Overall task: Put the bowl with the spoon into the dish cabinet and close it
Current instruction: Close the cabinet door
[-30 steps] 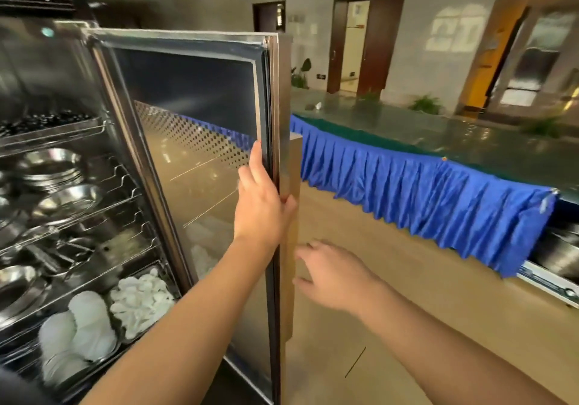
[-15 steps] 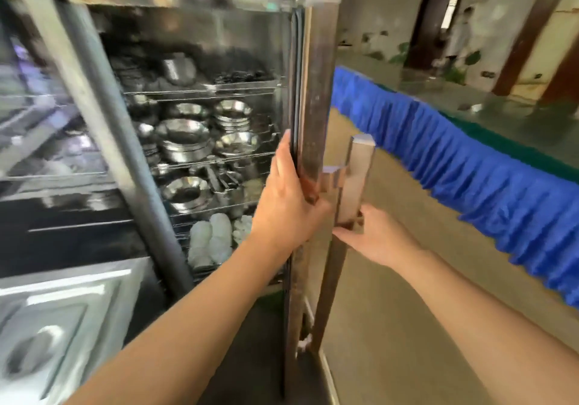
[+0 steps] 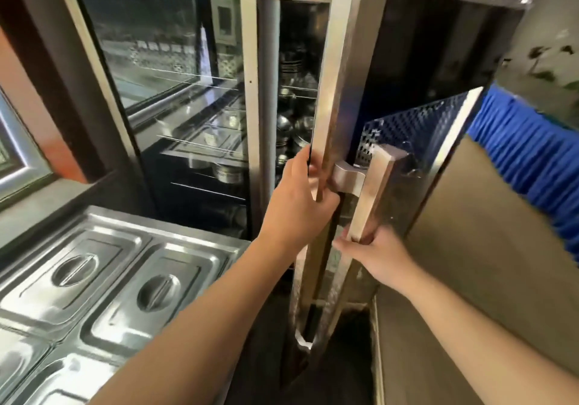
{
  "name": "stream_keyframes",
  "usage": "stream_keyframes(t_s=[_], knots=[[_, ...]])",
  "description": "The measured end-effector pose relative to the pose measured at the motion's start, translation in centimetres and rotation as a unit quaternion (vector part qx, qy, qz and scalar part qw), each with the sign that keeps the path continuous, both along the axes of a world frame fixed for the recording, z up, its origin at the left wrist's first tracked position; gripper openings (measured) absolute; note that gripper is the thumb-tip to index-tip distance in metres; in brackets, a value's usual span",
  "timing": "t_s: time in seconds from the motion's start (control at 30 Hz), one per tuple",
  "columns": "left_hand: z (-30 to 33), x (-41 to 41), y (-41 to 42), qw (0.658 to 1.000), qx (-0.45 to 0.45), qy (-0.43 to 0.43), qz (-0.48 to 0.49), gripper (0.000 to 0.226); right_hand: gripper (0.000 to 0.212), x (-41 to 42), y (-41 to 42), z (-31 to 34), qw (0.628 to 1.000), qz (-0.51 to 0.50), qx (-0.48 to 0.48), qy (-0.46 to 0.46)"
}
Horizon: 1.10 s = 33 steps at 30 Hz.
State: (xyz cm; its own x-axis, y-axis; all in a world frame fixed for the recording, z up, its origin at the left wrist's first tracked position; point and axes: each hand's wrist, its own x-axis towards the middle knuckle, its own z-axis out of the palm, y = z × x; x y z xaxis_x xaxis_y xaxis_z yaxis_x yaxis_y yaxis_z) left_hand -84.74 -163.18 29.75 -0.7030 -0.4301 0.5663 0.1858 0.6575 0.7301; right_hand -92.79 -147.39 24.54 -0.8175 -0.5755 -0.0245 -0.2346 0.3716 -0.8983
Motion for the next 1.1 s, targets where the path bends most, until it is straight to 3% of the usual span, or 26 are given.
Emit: stream_keyframes(t_s=[0.3,0.43,0.63,0.7,1.1], knots=[[-1.7,-7.2,-12.3,0.996,-0.052,-0.008,0.075,0.053,0.023,-6.2,-13.0,-0.6,0.996,0.089,0.006,-0.008],[-2.3,-10.4,-17.8,0.99,-0.095,-0.031,0.097,0.041,0.021,-9.2,-18.5,-0.9,0.996,0.092,-0.002,-0.015],[-3.2,-14.9,-26.1,0.977,-0.163,-0.057,0.124,0.048,0.035,-13.6,-25.5,-1.4,0.998,0.047,-0.042,-0.032],[-3.8,-16.4,-29.0,0.974,-0.178,-0.072,0.124,0.049,0.031,-14.9,-27.4,-1.5,0.998,0.034,-0.048,-0.019],[-7.2,-24.5,-36.1,0.892,-0.337,-0.211,0.212,0.082,0.028,-21.3,-34.0,-1.1,0.997,-0.042,-0.015,0.066]])
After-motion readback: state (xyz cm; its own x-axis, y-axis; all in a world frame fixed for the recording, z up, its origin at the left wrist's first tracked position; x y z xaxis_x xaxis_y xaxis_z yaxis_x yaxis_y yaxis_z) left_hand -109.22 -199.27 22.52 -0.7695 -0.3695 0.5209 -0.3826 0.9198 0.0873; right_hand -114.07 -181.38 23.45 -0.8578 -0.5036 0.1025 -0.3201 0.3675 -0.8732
